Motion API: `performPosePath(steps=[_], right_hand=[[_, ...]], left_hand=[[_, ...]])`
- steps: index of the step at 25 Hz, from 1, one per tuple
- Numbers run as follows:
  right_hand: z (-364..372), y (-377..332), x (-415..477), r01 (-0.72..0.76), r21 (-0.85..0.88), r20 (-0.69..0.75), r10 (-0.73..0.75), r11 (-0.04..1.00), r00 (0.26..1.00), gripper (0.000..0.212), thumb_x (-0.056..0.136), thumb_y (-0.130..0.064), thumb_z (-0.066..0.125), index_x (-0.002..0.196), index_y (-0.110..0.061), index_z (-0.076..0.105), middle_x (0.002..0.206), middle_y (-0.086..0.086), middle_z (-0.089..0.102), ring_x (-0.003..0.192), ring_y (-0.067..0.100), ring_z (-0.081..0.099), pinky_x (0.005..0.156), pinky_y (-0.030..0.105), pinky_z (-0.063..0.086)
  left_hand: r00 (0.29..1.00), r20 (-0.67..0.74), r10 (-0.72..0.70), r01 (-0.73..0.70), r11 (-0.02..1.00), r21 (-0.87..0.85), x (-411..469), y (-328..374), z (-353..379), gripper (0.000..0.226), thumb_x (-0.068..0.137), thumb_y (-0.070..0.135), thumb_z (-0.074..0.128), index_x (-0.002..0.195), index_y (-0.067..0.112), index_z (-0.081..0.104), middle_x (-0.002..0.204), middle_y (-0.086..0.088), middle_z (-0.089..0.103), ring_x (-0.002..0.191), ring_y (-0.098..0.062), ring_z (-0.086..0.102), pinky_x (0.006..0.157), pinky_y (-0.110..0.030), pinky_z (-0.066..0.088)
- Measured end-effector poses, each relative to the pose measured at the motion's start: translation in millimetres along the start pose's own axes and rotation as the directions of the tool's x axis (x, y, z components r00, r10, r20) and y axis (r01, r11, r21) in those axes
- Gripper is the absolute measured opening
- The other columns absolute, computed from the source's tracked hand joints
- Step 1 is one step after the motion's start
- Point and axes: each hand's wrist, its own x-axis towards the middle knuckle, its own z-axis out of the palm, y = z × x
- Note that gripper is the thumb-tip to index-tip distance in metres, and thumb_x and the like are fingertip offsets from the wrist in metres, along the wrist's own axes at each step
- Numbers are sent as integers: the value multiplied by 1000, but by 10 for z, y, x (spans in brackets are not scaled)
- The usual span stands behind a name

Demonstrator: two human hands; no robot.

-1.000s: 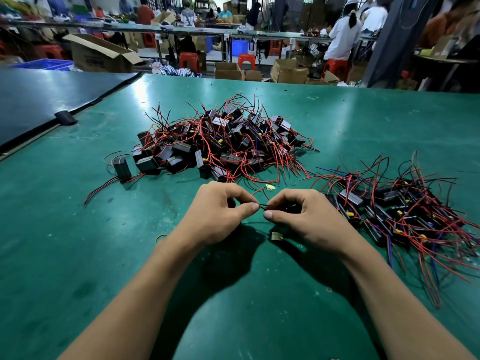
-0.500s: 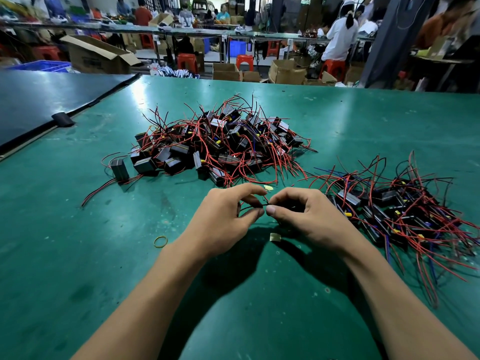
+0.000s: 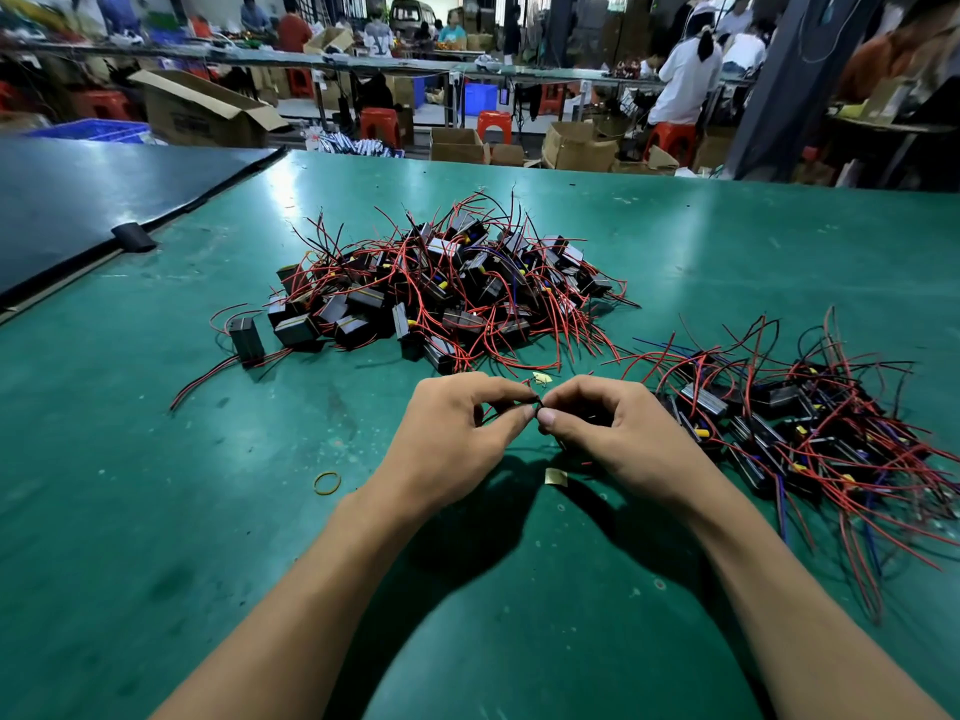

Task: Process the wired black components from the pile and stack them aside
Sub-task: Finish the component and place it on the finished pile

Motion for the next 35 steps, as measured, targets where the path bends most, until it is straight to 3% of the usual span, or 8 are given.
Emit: performPosePath(steps=[8, 14, 22, 26, 30, 35], right_hand=[[-17, -4, -2, -16, 36, 7, 16, 999, 1000, 5, 93, -19, 70, 88, -21, 72, 71, -8, 68, 63, 3, 59, 62, 20, 47], [-13, 7, -3, -8, 29, 8, 8, 1000, 1000, 5, 92, -19, 71, 87, -20, 73, 71, -8, 68, 64, 3, 58, 62, 20, 46], [-11, 4, -13, -13, -9, 21, 13, 1000, 1000, 4, 91, -19, 72, 91, -20, 76, 73, -7, 72, 64, 1, 61, 63, 20, 46], [7, -62, -41, 52, -34, -91, -55, 998, 994, 12, 86, -28, 78, 97, -25, 74, 85, -4, 76, 79, 14, 72, 71, 36, 58], [50, -129, -57, 129, -100, -152, -143, 987, 978, 12, 83, -25, 81, 93, -23, 74, 82, -6, 76, 78, 14, 74, 75, 41, 62], [67, -177, -75, 138, -126, -174, -159, 982, 972, 6, 86, -22, 78, 82, -20, 74, 68, -3, 73, 60, 11, 69, 63, 30, 59]], left_hand=[[999, 15, -39, 40, 998, -40, -12, 21, 19, 16, 84, 12, 74, 99, 16, 79, 76, 18, 64, 62, 19, 51, 61, 1, 33], [999, 3, -49, 49, 998, -36, -11, 27, 18, 10, 84, 17, 76, 93, 19, 79, 74, 18, 65, 62, 8, 53, 58, -7, 35], [997, -51, -49, 45, 996, -82, -8, 40, 61, 4, 83, 17, 76, 85, 16, 79, 72, 13, 65, 60, 9, 52, 58, -7, 33], [998, -60, 34, -33, 999, 14, -11, 28, 32, 8, 84, 16, 75, 90, 14, 80, 73, 12, 64, 61, 10, 51, 59, -5, 31], [993, -1, 121, -121, 987, 110, -9, -3, 12, 14, 86, 22, 72, 96, 16, 79, 77, 15, 62, 71, -7, 57, 64, -23, 43], [983, 20, 185, -185, 963, 198, -11, -19, -2, 13, 87, 26, 67, 90, 19, 78, 75, 11, 64, 71, -16, 56, 62, -31, 47]])
